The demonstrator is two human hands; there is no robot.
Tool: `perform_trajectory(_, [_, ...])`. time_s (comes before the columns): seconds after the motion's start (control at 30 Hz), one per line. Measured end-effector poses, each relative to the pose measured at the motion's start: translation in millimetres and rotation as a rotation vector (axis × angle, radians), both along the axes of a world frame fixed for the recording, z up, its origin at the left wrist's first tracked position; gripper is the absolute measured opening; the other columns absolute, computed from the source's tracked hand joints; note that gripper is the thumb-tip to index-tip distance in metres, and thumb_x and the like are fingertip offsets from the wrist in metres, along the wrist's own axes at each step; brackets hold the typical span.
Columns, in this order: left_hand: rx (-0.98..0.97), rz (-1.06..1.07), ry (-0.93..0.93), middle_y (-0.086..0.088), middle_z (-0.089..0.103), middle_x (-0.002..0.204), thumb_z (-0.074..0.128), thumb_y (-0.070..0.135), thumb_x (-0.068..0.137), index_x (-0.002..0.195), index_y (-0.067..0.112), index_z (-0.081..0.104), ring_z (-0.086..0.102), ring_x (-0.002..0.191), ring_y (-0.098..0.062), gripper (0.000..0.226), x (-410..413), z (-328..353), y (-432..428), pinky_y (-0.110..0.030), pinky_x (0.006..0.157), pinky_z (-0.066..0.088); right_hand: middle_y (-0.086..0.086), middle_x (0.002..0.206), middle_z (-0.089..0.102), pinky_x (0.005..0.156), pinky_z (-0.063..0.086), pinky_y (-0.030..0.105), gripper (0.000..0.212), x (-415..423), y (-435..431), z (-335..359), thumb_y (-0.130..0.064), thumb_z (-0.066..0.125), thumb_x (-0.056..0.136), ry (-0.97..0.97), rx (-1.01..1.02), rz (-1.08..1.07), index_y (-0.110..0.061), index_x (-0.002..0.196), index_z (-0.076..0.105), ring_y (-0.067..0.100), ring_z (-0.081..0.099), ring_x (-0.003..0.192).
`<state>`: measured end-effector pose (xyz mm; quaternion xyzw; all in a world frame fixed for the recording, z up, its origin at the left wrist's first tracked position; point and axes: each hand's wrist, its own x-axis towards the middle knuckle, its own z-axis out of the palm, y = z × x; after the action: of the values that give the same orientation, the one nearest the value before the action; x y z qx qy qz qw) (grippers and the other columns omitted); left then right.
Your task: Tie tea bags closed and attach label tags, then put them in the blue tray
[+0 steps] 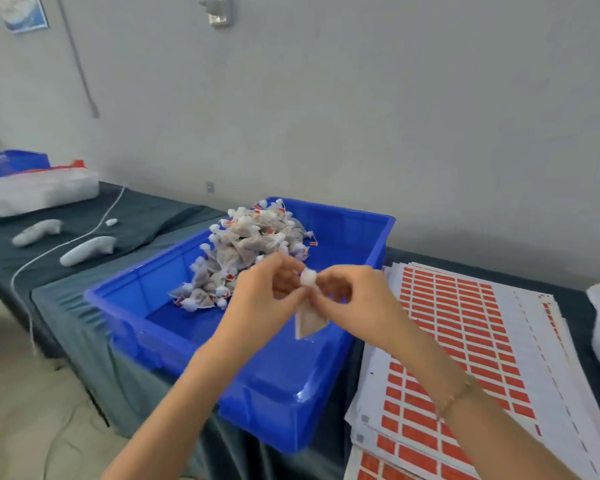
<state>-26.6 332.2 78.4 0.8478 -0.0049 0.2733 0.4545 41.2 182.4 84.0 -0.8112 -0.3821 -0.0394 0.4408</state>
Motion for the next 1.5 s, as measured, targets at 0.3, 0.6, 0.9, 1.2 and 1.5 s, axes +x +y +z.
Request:
perform_trajectory(0.3, [0.211, -0.161, 0.762, -0.013, 0.074, 0.086, 0.067, 0.009, 0.081, 0.088, 0.007, 0.063, 0.073, 0.08, -0.021, 0.008, 29.8, -41.3, 45.8, -0.035, 0.082, 0.059, -0.002, 0.062, 0.055, 0.048, 0.029, 0.025, 0.018, 22.8, 64.9, -32.7, -0.023, 0.071, 0.072, -0.083, -0.934, 0.073, -0.018, 0.062, 0.057, 0.017, 0.052, 0.061])
perform_trajectory(0.6, [0.491, -0.095, 0.616, 0.009, 0.068, 0.088, 0.072, 0.017, 0.08, 0.088, 0.018, 0.064, 0.061, 0.078, -0.003, 0.01, 29.9, -22.3, 37.1, -0.019, 0.074, 0.051, 0.003, 0.09, 0.07, 0.073, 0.051, 0.035, 0.013, 15.2, 42.6, -31.4, -0.018, 0.063, 0.081, -0.054, -0.609, -0.056, -0.016, 0.09, 0.072, 0.024, 0.061, 0.088])
perform_trajectory(0.9, [0.475, -0.129, 0.198, 0.009, 0.067, 0.072, 0.067, 0.013, 0.084, 0.079, 0.022, 0.066, 0.061, 0.069, -0.008, 0.01, 32.3, 13.1, -66.2, -0.027, 0.069, 0.051, -0.008, 0.09, 0.073, 0.072, 0.053, 0.016, 0.016, -6.8, -65.5, -24.7, -0.022, 0.065, 0.086, 0.06, -0.021, -0.316, -0.023, 0.099, 0.074, 0.004, 0.065, 0.077])
perform_trajectory(1.2, [0.391, -0.457, 0.024, 0.017, 0.057, 0.075, 0.065, 0.025, 0.09, 0.085, 0.033, 0.059, 0.059, 0.068, -0.003, 0.011, 62.1, 2.9, -251.0, -0.011, 0.063, 0.049, -0.012, 0.084, 0.072, 0.067, 0.051, 0.015, 0.013, -45.4, -241.0, -3.4, -0.019, 0.068, 0.086, 0.008, -0.088, -0.763, -0.026, 0.095, 0.074, 0.003, 0.064, 0.071])
perform_trajectory(1.5, [0.42, -0.926, 0.023, 0.01, 0.066, 0.092, 0.065, 0.017, 0.088, 0.1, 0.02, 0.071, 0.059, 0.082, -0.002, 0.013, 65.2, -24.2, -352.3, -0.018, 0.077, 0.051, -0.027, 0.071, 0.067, 0.058, 0.052, 0.018, 0.007, -84.4, -357.7, -9.7, -0.031, 0.075, 0.079, 0.12, -0.238, -0.987, -0.038, 0.079, 0.074, -0.002, 0.06, 0.067])
